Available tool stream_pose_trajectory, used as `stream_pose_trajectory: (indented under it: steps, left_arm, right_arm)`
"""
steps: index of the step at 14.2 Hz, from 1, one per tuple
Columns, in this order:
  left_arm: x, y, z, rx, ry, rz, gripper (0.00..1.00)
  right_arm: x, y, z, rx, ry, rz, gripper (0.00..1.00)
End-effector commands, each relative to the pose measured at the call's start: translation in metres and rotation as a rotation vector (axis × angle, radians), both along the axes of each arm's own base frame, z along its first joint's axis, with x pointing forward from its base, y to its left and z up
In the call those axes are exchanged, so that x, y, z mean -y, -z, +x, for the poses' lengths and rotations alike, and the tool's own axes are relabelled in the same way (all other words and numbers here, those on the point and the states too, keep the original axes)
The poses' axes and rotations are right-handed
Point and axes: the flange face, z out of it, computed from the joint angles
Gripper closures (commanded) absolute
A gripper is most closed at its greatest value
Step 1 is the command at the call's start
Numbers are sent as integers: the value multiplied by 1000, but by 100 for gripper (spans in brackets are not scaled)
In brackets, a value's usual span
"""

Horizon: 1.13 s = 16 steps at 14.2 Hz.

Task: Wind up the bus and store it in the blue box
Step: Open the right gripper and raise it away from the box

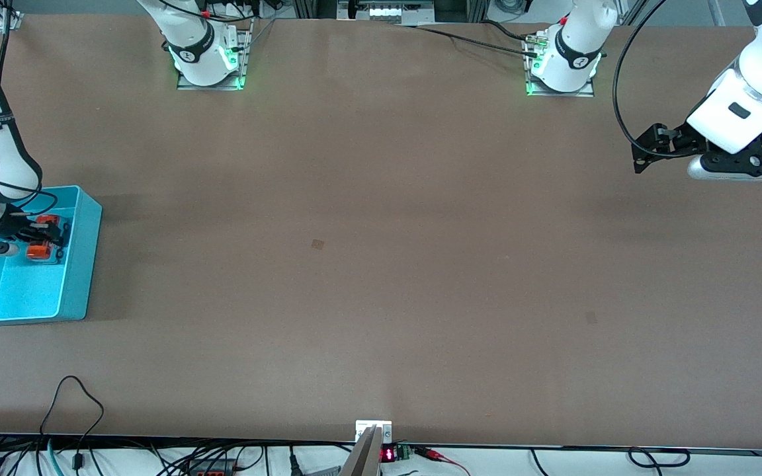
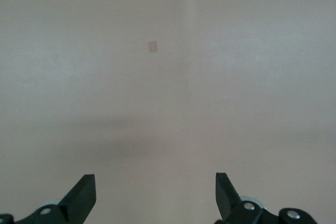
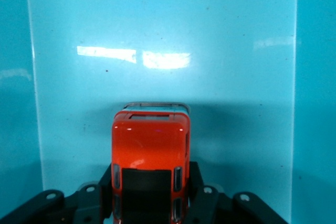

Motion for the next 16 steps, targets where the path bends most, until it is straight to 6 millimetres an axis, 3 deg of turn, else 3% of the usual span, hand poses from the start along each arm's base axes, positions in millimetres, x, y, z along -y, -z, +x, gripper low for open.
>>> stream_pose_trajectory:
  steps: [1,4,5,6,7,10,14,16]
  left_arm:
    - [4,0,7,-8,11,-13,0]
    - [7,-1,13,-2,14,-18,0]
    - [9,0,17,-2,19,-19,0]
    - [11,2,18,-5,20,-21,0]
    - [11,2,19,-4,22,-21,0]
    - [14,7,25,-10,25,-23,0]
    - [30,11,33,-11,51,-29,0]
    - [31,16,35,-29,39,-86,0]
  right_arm:
    - [10,-3,4,22,-14,0,0]
    - [6,-17,13,45,-25,-9,0]
    - [2,-33,20,67,-34,-18,0]
    - [-4,-63,27,106,-38,-30,0]
    - [-24,-87,38,136,-61,-31,0]
    - [-52,-150,42,131,-24,-11,0]
    - [-123,-265,43,82,-54,6,0]
    - [-172,-322,40,34,-81,2,0]
